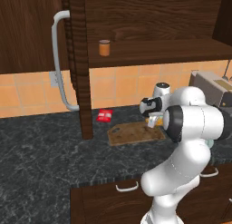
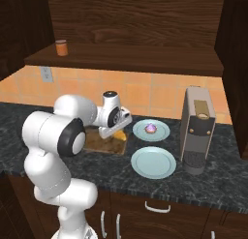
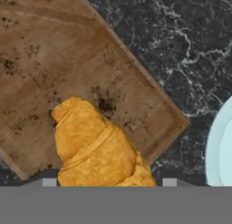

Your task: From the different types of pastries on the counter, select a croissant and place it on the cutting board. Then retrieve a jar of jam from the cabinet and place it alongside the croissant on the cutting board.

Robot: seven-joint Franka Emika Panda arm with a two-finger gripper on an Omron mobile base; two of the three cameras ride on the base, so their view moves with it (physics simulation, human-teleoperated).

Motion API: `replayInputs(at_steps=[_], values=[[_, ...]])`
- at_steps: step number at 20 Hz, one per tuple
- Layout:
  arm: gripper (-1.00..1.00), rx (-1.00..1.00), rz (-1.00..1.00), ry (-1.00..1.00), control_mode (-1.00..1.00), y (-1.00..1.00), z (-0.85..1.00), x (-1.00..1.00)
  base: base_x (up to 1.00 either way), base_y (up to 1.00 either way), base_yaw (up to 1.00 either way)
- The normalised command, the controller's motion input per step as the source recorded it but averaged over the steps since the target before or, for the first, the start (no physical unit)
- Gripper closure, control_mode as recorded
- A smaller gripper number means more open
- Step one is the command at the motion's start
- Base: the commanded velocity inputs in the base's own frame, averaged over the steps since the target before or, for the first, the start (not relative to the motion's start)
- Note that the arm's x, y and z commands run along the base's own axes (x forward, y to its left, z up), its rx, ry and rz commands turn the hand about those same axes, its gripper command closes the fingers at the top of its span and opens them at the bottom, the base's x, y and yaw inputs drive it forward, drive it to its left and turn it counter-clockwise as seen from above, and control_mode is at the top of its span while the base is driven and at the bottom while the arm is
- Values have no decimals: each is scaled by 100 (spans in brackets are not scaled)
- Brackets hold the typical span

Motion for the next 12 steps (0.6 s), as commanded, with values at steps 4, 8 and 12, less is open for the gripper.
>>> replayInputs(at_steps=[4, 8, 12], values=[[100, 0, 11, -7, -100, 25, -33, 0, 0, 0, 0], [100, 0, 9, -7, -100, 20, -15, 10, 0, 0, 0], [-100, 0, 8, -3, -100, 11, -2, 26, 0, 0, 0]])
